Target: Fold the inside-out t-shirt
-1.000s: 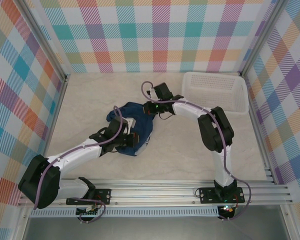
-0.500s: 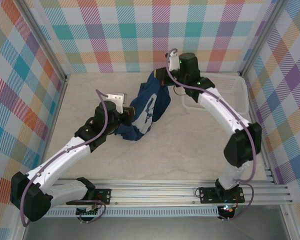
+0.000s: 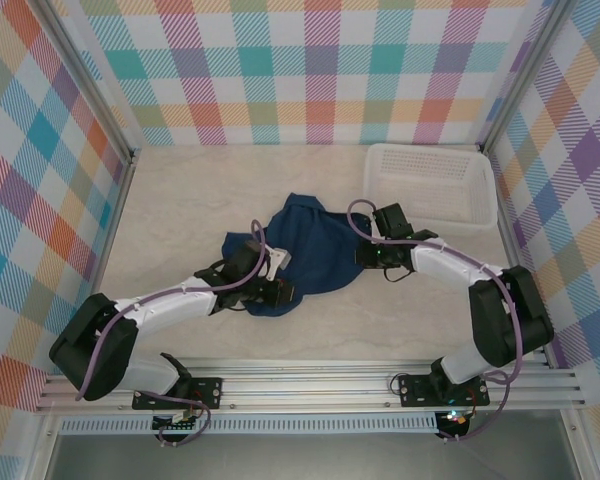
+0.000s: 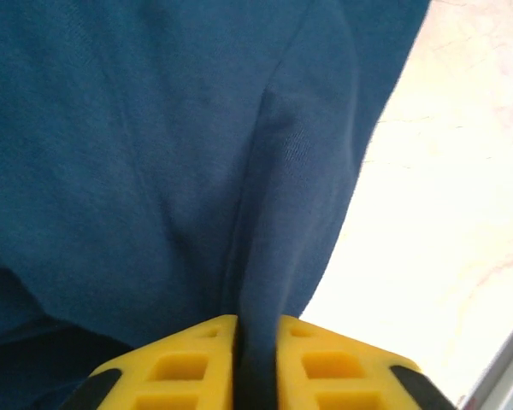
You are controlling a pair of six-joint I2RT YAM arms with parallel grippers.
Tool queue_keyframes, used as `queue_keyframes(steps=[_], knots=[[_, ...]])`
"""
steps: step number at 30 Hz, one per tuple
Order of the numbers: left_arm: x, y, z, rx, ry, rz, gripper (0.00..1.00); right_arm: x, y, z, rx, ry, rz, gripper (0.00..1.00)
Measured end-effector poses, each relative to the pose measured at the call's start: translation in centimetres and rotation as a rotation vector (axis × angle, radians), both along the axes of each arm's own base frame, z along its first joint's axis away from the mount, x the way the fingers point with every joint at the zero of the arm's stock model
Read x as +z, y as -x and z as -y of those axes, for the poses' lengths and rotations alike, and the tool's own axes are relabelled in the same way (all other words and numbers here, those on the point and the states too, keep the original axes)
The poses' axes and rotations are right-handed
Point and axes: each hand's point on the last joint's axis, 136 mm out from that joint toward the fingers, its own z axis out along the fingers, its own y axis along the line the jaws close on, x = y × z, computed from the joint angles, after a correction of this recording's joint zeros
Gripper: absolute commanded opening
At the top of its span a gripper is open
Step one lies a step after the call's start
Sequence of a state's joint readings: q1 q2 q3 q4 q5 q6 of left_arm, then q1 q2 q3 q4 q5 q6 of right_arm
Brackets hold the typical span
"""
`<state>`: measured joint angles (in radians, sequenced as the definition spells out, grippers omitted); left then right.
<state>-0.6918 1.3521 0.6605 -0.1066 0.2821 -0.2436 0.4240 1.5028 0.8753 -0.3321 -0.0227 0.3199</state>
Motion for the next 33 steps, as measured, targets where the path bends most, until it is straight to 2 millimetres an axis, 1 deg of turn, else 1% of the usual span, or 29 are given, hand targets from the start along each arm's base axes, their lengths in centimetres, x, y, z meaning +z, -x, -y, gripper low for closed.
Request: queue_keyframes(steps=[2, 4, 7, 9, 11, 13, 15, 17, 21, 23, 26, 28, 30, 32, 33], knots=[[0.7, 0.2, 0.0, -0.008, 0.009, 0.003, 0.4, 1.2, 0.1, 0.3, 0.006, 0.004, 0.034, 0.39], [2.1, 0.2, -0.1, -0.007, 0.025, 0.033, 0.53, 3.3, 0.3, 0.2, 0.024, -0.018, 0.094, 0.46], [4.9, -0.1, -0.6, 0.023, 0.056, 0.106, 0.62, 6.6, 1.0, -0.7, 0.077, -0.084, 0.178, 0.53], [6.5, -0.7, -1.2, 0.065, 0.07, 0.148, 0.64, 7.9, 1.6, -1.9, 0.125, -0.129, 0.209, 0.55], [7.3, -1.6, -1.7, 0.114, 0.073, 0.166, 0.63, 8.5, 2.4, -3.7, 0.185, -0.182, 0.212, 0.56], [7.2, -2.6, -2.6, 0.184, 0.047, 0.153, 0.64, 8.0, 3.1, -6.0, 0.242, -0.224, 0.18, 0.58], [6.5, -3.7, -3.8, 0.262, 0.001, 0.126, 0.64, 6.6, 3.5, -8.1, 0.285, -0.238, 0.119, 0.6], [5.5, -4.6, -5.3, 0.339, -0.051, 0.097, 0.65, 5.3, 3.4, -10.5, 0.322, -0.236, 0.066, 0.62], [3.6, -4.8, -8.1, 0.442, -0.142, 0.043, 0.67, 4.1, 3.7, -14.9, 0.386, -0.263, 0.02, 0.69], [2.8, -4.9, -9.0, 0.477, -0.175, 0.018, 0.68, 3.7, 4.4, -16.9, 0.421, -0.274, 0.004, 0.7], [1.2, -4.9, -9.8, 0.506, -0.227, -0.022, 0.68, 2.9, 5.3, -19.5, 0.468, -0.28, -0.015, 0.68], [0.3, -4.8, -10.4, 0.527, -0.255, -0.047, 0.68, 2.2, 5.8, -20.9, 0.49, -0.27, -0.023, 0.64], [0.0, -4.9, -11.1, 0.551, -0.265, -0.057, 0.68, 1.2, 6.1, -21.9, 0.508, -0.259, -0.034, 0.57], [-0.5, -5.0, -11.9, 0.58, -0.274, -0.066, 0.66, 0.0, 5.9, -22.4, 0.509, -0.245, -0.046, 0.45], [-0.8, -4.9, -12.2, 0.588, -0.277, -0.073, 0.66, -0.5, 5.7, -22.5, 0.507, -0.235, -0.05, 0.37]])
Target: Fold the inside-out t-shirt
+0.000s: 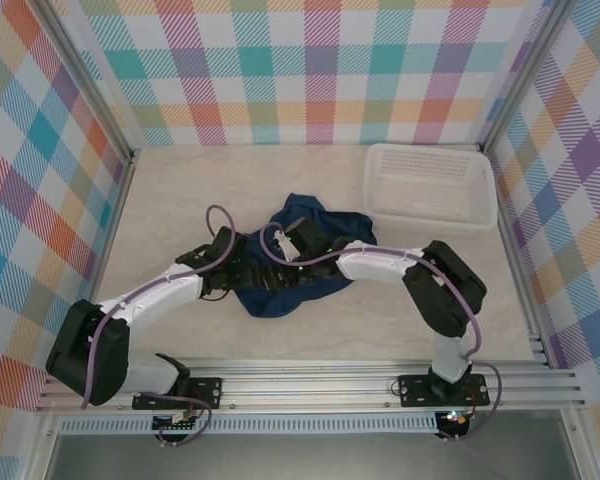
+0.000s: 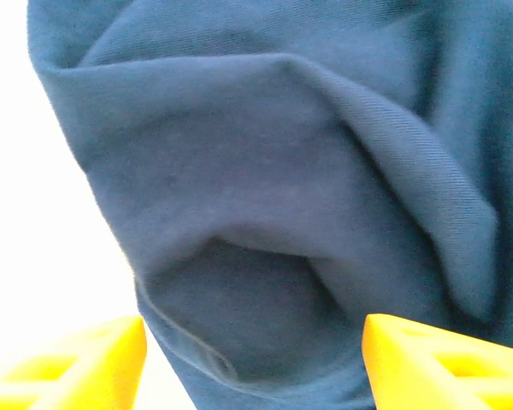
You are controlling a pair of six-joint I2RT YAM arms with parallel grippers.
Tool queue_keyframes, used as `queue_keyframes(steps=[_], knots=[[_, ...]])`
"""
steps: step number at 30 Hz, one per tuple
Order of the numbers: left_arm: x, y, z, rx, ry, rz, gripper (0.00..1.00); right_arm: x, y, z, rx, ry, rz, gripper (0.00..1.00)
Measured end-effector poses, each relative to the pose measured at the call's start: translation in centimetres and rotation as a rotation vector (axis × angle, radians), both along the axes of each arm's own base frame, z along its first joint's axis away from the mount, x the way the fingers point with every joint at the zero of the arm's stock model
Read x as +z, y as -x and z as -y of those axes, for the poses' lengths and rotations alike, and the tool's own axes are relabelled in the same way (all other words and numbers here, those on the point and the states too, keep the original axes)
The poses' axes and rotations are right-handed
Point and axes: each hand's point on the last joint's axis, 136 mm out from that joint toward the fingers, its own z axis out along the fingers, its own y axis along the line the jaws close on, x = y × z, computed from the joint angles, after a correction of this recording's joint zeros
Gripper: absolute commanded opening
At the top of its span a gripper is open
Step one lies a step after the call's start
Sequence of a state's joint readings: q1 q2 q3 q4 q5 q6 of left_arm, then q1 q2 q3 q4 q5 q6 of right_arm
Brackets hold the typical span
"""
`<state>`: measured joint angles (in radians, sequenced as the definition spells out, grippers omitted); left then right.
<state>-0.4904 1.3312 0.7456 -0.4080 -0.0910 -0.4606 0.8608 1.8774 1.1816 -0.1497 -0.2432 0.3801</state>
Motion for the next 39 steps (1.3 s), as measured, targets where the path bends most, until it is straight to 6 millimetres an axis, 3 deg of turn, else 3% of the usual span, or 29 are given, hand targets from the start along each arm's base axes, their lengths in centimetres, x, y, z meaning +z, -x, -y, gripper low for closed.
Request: queue_keyframes(steps=[3, 5, 7, 10, 16, 19, 24, 25, 28, 31, 37, 39], knots=[[-0.9, 0.4, -0.6, 0.023, 0.003, -0.018, 0.64, -1.2, -0.7, 0.4, -0.017, 0.041, 0.015, 0.18], [-1.2, 0.6, -0.4, 0.022, 0.023, -0.025, 0.64, -1.1, -1.1, 0.7, -0.022, 0.055, 0.04, 0.06], [-1.2, 0.5, 0.4, 0.009, 0.063, -0.018, 0.65, -0.2, -1.5, 1.0, -0.028, 0.056, 0.066, 0.0], [-0.9, 0.2, 1.8, -0.018, 0.141, -0.003, 0.65, 2.5, -1.9, 1.4, -0.035, 0.02, 0.106, 0.0], [-0.5, -1.0, 3.9, -0.056, 0.234, 0.019, 0.54, 9.1, -2.3, 3.0, -0.051, -0.122, 0.164, 0.0], [-0.9, -1.3, 4.6, -0.068, 0.257, 0.008, 0.41, 11.2, -2.6, 4.1, -0.061, -0.18, 0.16, 0.0], [-0.1, -2.1, 5.2, -0.082, 0.28, 0.034, 0.04, 12.4, -3.1, 5.4, -0.07, -0.239, 0.119, 0.0], [0.1, -2.3, 5.4, -0.086, 0.282, 0.044, 0.0, 12.3, -3.2, 5.8, -0.073, -0.243, 0.111, 0.0], [1.0, -2.5, 5.5, -0.106, 0.283, 0.071, 0.0, 12.1, -3.2, 6.7, -0.073, -0.233, 0.097, 0.0], [3.6, -2.5, 5.9, -0.138, 0.321, 0.134, 0.0, 11.9, -3.2, 7.8, -0.081, -0.192, 0.114, 0.0], [14.1, -1.1, 7.6, -0.278, 0.525, 0.399, 0.0, 12.5, -3.5, 10.5, -0.132, -0.083, 0.209, 0.0], [16.1, -0.4, 8.1, -0.326, 0.572, 0.442, 0.0, 12.8, -3.6, 11.0, -0.143, -0.069, 0.231, 0.04]])
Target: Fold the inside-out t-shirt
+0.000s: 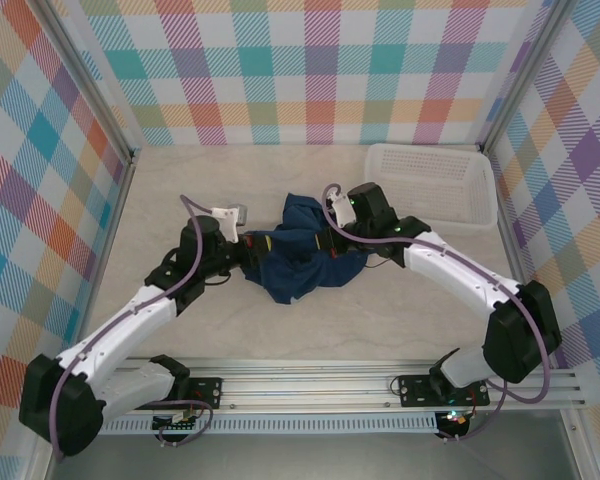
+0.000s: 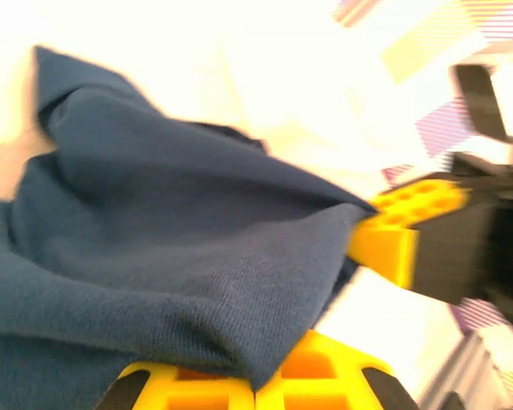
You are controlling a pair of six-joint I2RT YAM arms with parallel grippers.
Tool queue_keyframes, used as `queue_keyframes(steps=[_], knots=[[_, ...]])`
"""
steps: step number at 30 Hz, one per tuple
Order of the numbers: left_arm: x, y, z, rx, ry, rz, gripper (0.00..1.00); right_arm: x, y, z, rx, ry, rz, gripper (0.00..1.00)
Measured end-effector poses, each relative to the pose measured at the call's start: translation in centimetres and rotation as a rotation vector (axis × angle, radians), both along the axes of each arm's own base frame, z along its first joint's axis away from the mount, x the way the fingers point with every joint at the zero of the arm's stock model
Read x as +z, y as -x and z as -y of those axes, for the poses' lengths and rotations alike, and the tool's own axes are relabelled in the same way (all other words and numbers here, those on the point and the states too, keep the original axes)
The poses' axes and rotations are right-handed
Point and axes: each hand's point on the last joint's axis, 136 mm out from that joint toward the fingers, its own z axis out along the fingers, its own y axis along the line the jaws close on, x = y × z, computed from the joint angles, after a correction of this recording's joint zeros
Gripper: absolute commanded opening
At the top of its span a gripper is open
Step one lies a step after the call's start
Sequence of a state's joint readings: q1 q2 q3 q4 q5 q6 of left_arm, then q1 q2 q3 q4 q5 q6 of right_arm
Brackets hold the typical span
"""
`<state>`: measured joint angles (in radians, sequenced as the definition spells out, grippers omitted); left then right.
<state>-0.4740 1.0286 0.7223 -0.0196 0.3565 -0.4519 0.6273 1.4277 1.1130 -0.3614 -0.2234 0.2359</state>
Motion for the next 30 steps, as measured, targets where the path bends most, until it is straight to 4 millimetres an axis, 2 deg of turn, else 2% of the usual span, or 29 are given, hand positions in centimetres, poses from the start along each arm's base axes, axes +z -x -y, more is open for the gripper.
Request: queue_keyframes(steps=[4, 10, 12, 15, 19, 23, 27, 28, 30], knots=[[0.9, 1.2, 1.1, -0.093, 0.04, 0.001, 0.0, -0.1, -0.4, 0.7, -0.031, 0.033, 0.022, 0.14], [1.9, 2.5, 2.3, -0.192, 0.088, 0.006, 0.0, -2.6, -0.8, 3.0, -0.106, 0.176, -0.015, 0.31], [2.1, 2.6, 2.5, -0.205, 0.094, 0.007, 0.0, -2.8, -0.5, 3.3, -0.099, 0.2, -0.017, 0.36], [2.2, 2.7, 2.6, -0.216, 0.098, 0.004, 0.0, -2.2, 0.4, 3.2, -0.045, 0.17, 0.017, 0.45], [2.2, 2.6, 2.7, -0.222, 0.098, 0.002, 0.0, -1.0, 2.9, 2.6, 0.072, 0.084, 0.075, 0.58], [2.4, 2.6, 2.7, -0.223, 0.097, 0.005, 0.0, -1.1, 3.2, 1.1, 0.167, 0.042, 0.11, 0.71], [2.5, 2.6, 2.8, -0.226, 0.099, 0.008, 0.0, -2.4, 2.3, -0.1, 0.208, 0.045, 0.128, 0.72], [2.5, 2.7, 2.8, -0.227, 0.099, 0.007, 0.0, -3.1, 1.9, -0.5, 0.217, 0.05, 0.124, 0.68], [2.5, 2.7, 2.8, -0.227, 0.096, 0.008, 0.0, -4.2, 1.2, -1.4, 0.238, 0.049, 0.106, 0.45]])
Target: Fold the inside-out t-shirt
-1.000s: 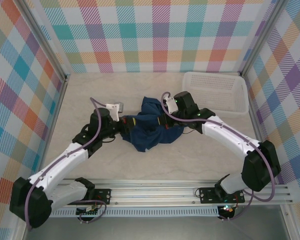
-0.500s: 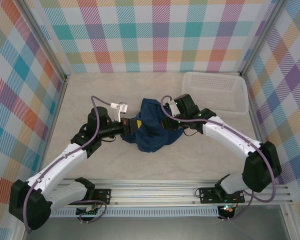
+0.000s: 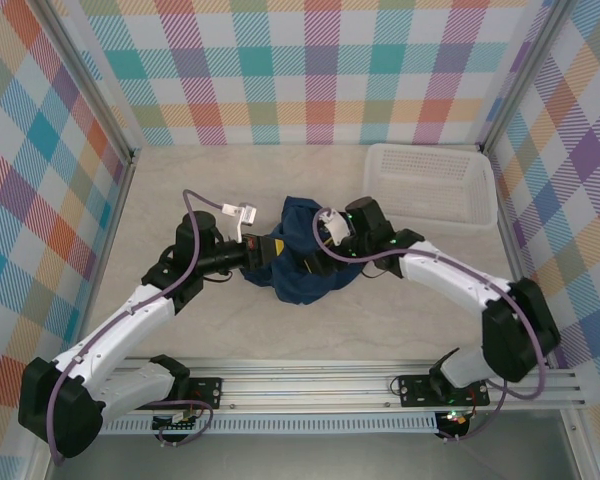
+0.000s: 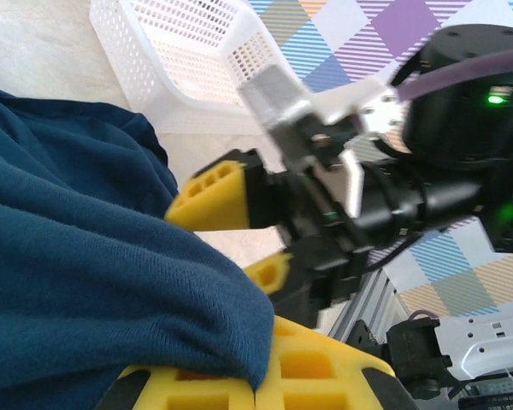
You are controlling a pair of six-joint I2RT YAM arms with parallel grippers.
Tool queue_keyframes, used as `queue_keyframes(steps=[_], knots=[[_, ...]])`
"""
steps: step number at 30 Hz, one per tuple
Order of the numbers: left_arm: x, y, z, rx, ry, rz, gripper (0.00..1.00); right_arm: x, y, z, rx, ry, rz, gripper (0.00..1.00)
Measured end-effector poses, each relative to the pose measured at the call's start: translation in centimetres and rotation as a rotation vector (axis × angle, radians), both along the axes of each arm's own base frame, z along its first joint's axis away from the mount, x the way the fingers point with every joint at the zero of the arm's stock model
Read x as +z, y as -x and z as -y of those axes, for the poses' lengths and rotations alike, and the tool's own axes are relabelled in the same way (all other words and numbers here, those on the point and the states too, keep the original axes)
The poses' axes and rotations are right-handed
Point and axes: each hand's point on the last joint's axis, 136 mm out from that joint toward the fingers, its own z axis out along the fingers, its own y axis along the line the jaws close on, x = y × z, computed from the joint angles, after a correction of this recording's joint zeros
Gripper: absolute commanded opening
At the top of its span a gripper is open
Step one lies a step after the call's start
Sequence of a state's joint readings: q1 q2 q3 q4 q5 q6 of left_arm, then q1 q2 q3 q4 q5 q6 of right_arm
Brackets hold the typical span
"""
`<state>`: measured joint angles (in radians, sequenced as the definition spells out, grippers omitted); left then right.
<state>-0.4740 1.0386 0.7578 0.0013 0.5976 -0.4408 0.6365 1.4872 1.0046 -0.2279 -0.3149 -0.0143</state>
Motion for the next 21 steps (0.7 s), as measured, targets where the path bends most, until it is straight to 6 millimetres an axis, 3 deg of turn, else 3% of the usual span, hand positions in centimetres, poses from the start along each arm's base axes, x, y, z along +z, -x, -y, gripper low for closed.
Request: queue_keyframes(steps=[2, 5, 7, 10, 14, 17, 21], knots=[[-0.1, -0.1, -0.2, 0.011, -0.011, 0.005, 0.0, -0.7, -0.7, -1.1, 0.022, -0.008, -0.019, 0.21], [-1.0, -1.1, -1.5, 0.112, -0.072, -0.008, 0.0, 0.0, -0.6, -1.8, 0.057, -0.055, -0.049, 0.01], [-1.7, -2.3, -3.0, 0.218, -0.136, -0.023, 0.0, 1.8, 0.3, -1.9, 0.086, -0.117, -0.07, 0.0], [-3.1, -4.1, -5.2, 0.361, -0.251, -0.053, 0.1, 6.0, 2.4, -1.9, 0.143, -0.244, -0.088, 0.0], [-5.3, -5.8, -6.5, 0.44, -0.38, -0.093, 0.3, 10.6, 5.1, -1.8, 0.214, -0.396, -0.105, 0.0], [-6.0, -5.8, -6.9, 0.445, -0.418, -0.103, 0.46, 10.8, 6.0, -1.8, 0.228, -0.434, -0.151, 0.0], [-4.0, -4.3, -6.7, 0.412, -0.347, -0.055, 0.53, 9.8, 6.1, -1.8, 0.209, -0.434, -0.204, 0.0]])
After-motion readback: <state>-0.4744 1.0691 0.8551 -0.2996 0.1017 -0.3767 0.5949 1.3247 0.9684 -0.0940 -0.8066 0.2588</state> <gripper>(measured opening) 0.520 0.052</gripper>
